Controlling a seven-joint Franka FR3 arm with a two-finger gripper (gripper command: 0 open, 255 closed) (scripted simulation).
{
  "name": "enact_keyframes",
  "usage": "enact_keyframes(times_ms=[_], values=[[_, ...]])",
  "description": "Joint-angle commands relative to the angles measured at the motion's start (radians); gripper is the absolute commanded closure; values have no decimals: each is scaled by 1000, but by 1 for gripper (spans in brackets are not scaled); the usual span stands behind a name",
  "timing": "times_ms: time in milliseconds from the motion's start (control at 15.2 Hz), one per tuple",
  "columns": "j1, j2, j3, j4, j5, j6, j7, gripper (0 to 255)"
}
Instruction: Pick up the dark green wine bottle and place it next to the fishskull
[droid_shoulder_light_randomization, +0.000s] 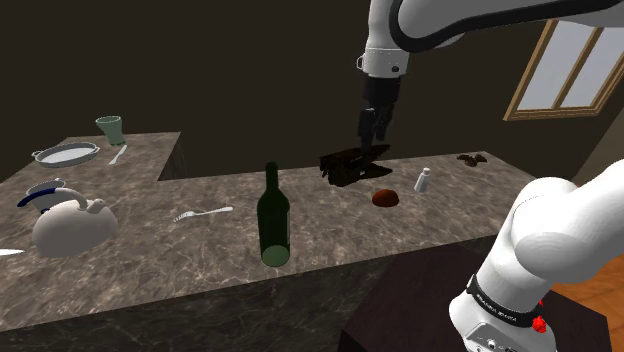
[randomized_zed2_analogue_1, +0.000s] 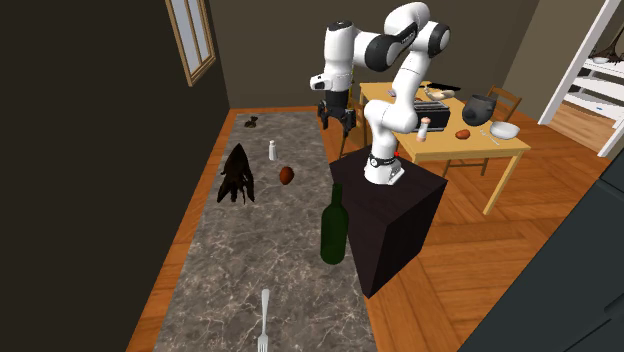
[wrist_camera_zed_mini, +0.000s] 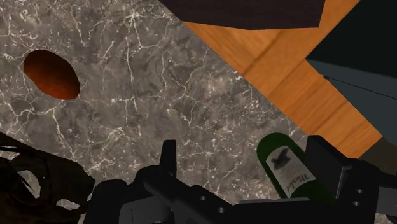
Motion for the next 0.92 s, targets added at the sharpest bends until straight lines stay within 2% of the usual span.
enact_keyframes(times_ms=[0,462,858], values=[[11,62,22,31,19,34,30,0],[47,282,100,184,60,113,135,0],[74,481,157,361,62,149,226,0]])
